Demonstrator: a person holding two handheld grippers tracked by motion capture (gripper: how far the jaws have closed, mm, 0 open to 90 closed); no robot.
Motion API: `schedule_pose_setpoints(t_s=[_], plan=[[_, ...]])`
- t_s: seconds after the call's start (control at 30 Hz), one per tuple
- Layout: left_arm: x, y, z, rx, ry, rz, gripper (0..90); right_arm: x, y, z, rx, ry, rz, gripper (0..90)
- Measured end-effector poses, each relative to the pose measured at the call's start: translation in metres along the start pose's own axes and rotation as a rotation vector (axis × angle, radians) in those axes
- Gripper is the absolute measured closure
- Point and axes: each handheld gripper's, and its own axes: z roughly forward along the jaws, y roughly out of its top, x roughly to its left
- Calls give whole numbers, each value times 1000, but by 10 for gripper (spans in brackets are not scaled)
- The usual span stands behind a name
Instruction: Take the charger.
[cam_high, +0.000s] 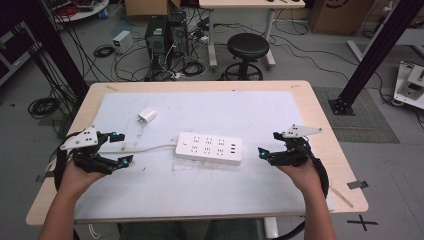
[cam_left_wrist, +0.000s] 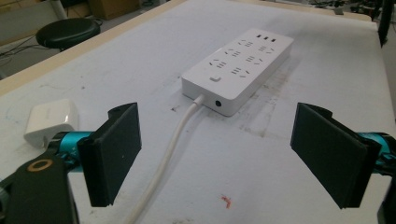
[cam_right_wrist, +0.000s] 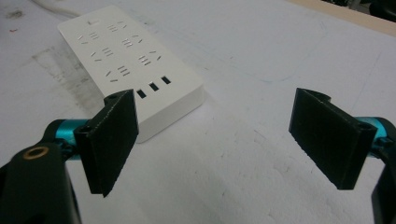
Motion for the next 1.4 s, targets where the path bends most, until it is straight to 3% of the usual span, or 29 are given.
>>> schedule_pose_setpoints(t_s=[0.07, 0.37, 0.7, 0.93, 0.97, 1.2, 1.27, 1.4], plan=[[1, 2, -2, -6, 15, -12, 164, 0, 0, 0, 0, 0, 0, 162], [3, 19, -5, 5, 49, 13, 163, 4, 7, -5, -7, -5, -17, 162], [2, 18, -1, 11, 45, 11, 163, 6, 5, -2, -5, 1, -16, 162], [5, 20, -2, 2, 65, 4, 163, 7, 5, 0, 2, -1, -27, 162], [10, 28, -2, -10, 79, -3, 164, 7, 5, -1, 0, -6, -18, 163], [24, 43, 8, -13, 97, -9, 164, 6, 6, -2, -5, -9, -18, 162], [33, 52, 15, 19, 111, -12, 164, 6, 6, -2, -6, -10, -19, 163], [44, 60, 21, 32, 127, -13, 164, 7, 6, -3, -4, -12, -15, 162]])
